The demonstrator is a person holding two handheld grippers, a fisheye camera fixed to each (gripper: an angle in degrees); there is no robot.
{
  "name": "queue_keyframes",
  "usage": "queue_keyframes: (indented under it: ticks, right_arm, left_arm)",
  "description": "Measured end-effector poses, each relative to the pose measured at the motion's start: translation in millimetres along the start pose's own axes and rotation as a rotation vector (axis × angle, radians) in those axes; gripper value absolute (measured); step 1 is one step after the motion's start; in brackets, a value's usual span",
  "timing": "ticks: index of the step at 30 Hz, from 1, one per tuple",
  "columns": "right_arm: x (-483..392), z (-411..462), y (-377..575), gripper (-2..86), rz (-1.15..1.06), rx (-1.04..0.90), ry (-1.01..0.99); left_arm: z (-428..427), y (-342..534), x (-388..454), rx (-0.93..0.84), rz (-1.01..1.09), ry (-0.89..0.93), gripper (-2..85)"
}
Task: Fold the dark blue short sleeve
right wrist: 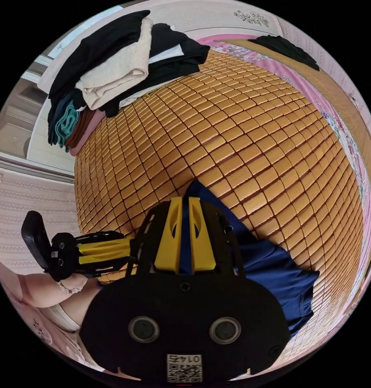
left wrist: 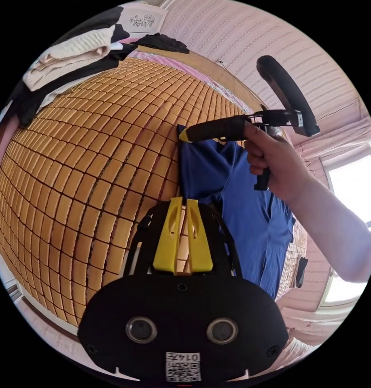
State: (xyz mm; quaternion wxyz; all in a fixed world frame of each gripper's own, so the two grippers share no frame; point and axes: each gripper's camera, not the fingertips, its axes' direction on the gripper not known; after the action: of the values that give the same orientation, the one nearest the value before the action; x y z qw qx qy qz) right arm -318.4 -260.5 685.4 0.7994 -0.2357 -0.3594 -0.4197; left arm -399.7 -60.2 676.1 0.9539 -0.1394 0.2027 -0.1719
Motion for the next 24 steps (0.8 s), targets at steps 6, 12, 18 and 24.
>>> queue_keyframes:
  ticks: [6, 12, 18, 24]
  right_arm:
    - [22.9, -73.1, 56.3, 6.7, 0.148, 0.277, 0.002]
    - [37.1, -63.4, 154.6, 4.8, 0.396, 0.199, 0.008]
    - [12.5, -31.5, 179.0, 2.2, 0.436, 0.063, 0.013]
    - [-13.1, -31.1, 100.4, 2.9, 0.225, 0.106, 0.093]
  left_arm:
    - [-32.6, 15.0, -7.9, 0.056, -0.008, 0.023, 3.9]
    - [-42.7, 25.8, -14.9, 0.043, -0.023, 0.039, 4.7]
    - [-43.7, 19.9, -9.6, 0.075, -0.026, 0.015, 6.5]
    - [-36.6, 17.2, -11.2, 0.084, -0.055, -0.057, 7.7]
